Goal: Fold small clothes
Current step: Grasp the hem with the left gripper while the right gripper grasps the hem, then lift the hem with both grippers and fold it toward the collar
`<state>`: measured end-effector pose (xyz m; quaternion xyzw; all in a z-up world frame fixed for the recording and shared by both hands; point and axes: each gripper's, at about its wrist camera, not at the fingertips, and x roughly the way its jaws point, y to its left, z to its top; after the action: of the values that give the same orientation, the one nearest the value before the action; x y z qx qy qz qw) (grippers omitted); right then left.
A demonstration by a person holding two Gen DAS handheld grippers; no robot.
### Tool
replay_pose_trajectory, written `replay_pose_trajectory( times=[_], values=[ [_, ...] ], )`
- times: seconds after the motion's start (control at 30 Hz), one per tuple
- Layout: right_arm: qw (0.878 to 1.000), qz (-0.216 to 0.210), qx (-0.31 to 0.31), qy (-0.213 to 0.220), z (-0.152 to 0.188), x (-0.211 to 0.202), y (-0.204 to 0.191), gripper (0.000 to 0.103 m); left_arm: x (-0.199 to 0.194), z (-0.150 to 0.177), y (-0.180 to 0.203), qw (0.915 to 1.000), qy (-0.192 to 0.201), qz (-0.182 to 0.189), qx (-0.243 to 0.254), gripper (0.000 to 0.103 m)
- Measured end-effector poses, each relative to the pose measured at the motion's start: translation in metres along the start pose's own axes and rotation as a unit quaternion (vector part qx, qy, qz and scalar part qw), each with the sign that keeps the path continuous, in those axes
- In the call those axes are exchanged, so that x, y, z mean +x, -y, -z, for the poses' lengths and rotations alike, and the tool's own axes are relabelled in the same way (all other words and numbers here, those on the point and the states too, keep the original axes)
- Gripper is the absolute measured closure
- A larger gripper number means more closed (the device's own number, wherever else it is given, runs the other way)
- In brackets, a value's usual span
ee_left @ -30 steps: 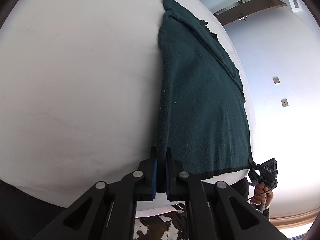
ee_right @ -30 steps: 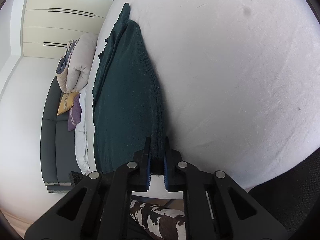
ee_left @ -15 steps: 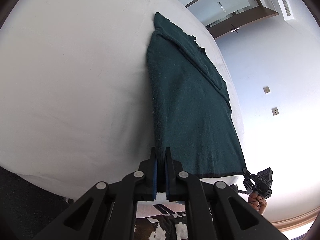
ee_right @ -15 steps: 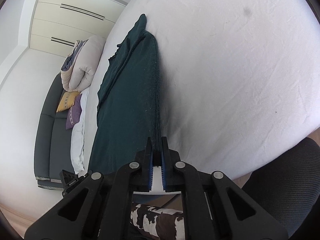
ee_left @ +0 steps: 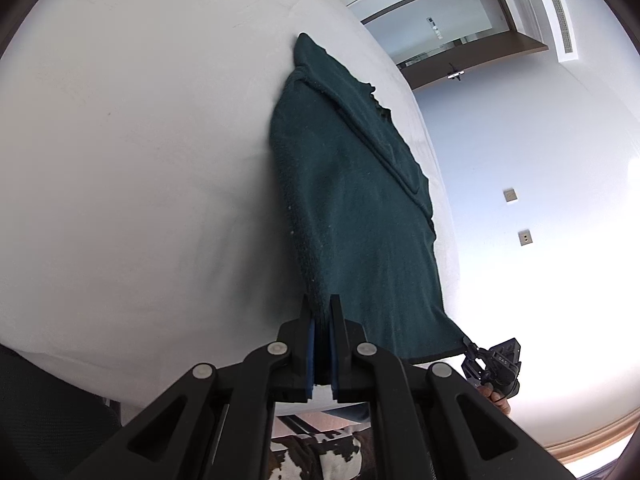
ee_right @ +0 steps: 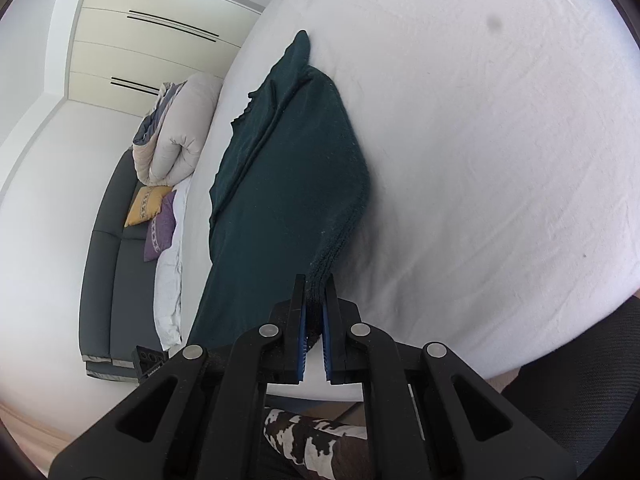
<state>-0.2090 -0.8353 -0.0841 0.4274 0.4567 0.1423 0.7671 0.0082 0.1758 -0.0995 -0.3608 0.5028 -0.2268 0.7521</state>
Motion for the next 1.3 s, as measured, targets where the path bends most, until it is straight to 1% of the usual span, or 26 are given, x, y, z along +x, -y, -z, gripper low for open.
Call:
replay_pose_trajectory(
  times=[0.13, 0.23, 0.43, 0.63, 0.8, 0.93, 1.03, 1.17, 1.23, 1.3],
  values=[
    [1.000, -0.011, -0.005, 0.005, -0.024, 0.007, -0.018, 0.098, -0.005, -0.020, 0.010, 0.9995, 0.016, 0.025, -0.004, 0.098],
    [1.000, -0.017, -0.009, 0.010, -0.049, 0.017, -0.034, 0.098, -0.007, -0.043, 0.020, 0.9986, 0.031, 0.043, -0.007, 0.098],
    [0.999, -0.020, -0.005, 0.033, -0.108, 0.044, -0.060, 0.098, 0.008, -0.092, 0.040, 0.9967, 0.056, 0.058, -0.010, 0.098],
    [0.999, -0.005, -0.014, 0.047, -0.171, 0.085, -0.085, 0.098, 0.038, -0.153, 0.056, 0.9959, 0.078, 0.045, -0.005, 0.098],
    [0.998, 0.009, -0.006, 0.068, -0.226, 0.119, -0.094, 0.098, 0.063, -0.205, 0.053, 0.9946, 0.092, 0.042, -0.024, 0.098],
    [0.996, 0.027, 0.002, 0.083, -0.269, 0.143, -0.098, 0.098, 0.088, -0.243, 0.050, 0.9943, 0.094, 0.033, -0.037, 0.098],
    [0.995, 0.050, -0.001, 0.092, -0.297, 0.162, -0.102, 0.098, 0.109, -0.266, 0.049, 0.9941, 0.097, 0.020, -0.043, 0.098],
    [0.993, 0.064, -0.002, 0.098, -0.327, 0.185, -0.106, 0.098, 0.132, -0.289, 0.043, 0.9939, 0.097, 0.005, -0.052, 0.098],
    [0.992, 0.075, -0.002, 0.097, -0.340, 0.198, -0.106, 0.098, 0.142, -0.300, 0.038, 0.9937, 0.095, -0.005, -0.058, 0.098],
    [0.992, 0.088, -0.009, 0.095, -0.346, 0.213, -0.106, 0.098, 0.152, -0.309, 0.031, 0.9932, 0.096, -0.015, -0.064, 0.098]
  ],
)
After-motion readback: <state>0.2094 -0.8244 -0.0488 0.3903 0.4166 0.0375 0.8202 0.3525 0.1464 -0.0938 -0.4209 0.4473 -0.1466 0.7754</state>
